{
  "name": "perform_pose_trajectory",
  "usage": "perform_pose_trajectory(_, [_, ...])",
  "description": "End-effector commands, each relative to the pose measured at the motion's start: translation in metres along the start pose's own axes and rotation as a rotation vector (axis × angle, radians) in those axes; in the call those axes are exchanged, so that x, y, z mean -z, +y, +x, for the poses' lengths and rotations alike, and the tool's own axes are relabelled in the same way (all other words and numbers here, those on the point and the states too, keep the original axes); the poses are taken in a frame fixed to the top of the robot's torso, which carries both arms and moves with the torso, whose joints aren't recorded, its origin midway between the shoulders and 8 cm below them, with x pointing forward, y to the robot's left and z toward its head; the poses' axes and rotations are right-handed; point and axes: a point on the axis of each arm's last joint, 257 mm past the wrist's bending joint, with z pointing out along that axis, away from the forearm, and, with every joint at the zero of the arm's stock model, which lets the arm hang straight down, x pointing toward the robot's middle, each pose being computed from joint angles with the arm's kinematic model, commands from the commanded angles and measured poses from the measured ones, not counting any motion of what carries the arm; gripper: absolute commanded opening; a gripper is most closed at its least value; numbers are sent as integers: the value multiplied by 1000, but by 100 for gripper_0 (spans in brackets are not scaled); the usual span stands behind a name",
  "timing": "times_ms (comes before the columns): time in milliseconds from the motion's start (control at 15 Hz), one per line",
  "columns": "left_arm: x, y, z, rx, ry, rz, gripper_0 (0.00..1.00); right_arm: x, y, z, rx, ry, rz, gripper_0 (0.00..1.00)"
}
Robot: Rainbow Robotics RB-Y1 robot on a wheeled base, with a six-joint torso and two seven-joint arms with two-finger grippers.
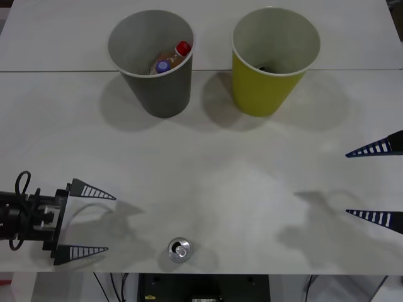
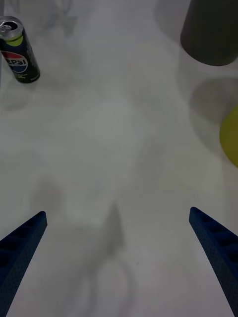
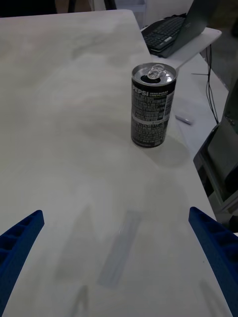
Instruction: Put the can into the green bin and the plastic bottle into the gray bin
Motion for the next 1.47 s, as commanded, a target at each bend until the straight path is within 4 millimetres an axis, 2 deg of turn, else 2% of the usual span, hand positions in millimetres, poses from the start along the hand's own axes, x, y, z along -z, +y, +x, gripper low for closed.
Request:
perform_pose_trajectory(67, [-22,-7,-3,-9,-28,10,100,0,0,0,0,0,0,100])
perform_pose_trajectory(667, [-82,-28,-22,-27,-116,60,100,0,0,0,0,0,0,100])
perform_pose_trajectory(1467, [-146,-34,-55,-16,-212,77,100,0,0,0,0,0,0,100])
